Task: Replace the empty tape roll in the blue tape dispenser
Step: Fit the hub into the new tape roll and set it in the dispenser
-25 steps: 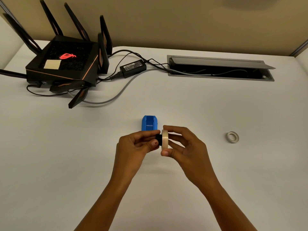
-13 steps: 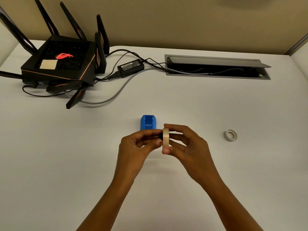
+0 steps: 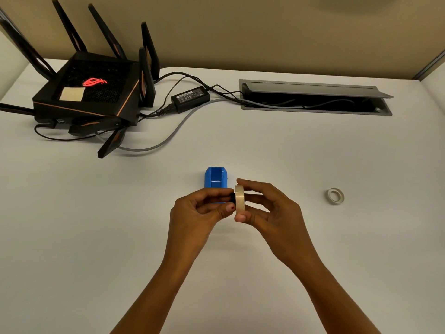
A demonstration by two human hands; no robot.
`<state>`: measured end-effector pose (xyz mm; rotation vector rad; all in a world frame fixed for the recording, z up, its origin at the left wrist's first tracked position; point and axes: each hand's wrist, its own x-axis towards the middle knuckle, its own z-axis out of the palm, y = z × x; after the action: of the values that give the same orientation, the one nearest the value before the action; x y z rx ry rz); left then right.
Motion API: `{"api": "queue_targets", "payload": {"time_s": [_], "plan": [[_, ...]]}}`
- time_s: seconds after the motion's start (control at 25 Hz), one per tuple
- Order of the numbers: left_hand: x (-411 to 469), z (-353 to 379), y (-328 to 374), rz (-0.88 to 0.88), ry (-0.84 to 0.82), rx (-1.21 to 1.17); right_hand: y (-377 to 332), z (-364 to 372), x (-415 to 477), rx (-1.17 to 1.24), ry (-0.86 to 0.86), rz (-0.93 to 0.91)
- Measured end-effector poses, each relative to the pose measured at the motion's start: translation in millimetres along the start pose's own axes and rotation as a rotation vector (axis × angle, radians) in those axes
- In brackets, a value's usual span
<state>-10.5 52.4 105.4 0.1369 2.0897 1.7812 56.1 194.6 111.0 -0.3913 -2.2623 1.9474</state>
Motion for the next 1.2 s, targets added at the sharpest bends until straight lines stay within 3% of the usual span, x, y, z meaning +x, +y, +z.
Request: {"api": "queue_targets", "payload": {"time_s": [1.2], "plan": [[-3, 9, 13, 0.019, 0.143, 0.150, 2, 6, 5, 0.076, 0.038, -0.012]]}}
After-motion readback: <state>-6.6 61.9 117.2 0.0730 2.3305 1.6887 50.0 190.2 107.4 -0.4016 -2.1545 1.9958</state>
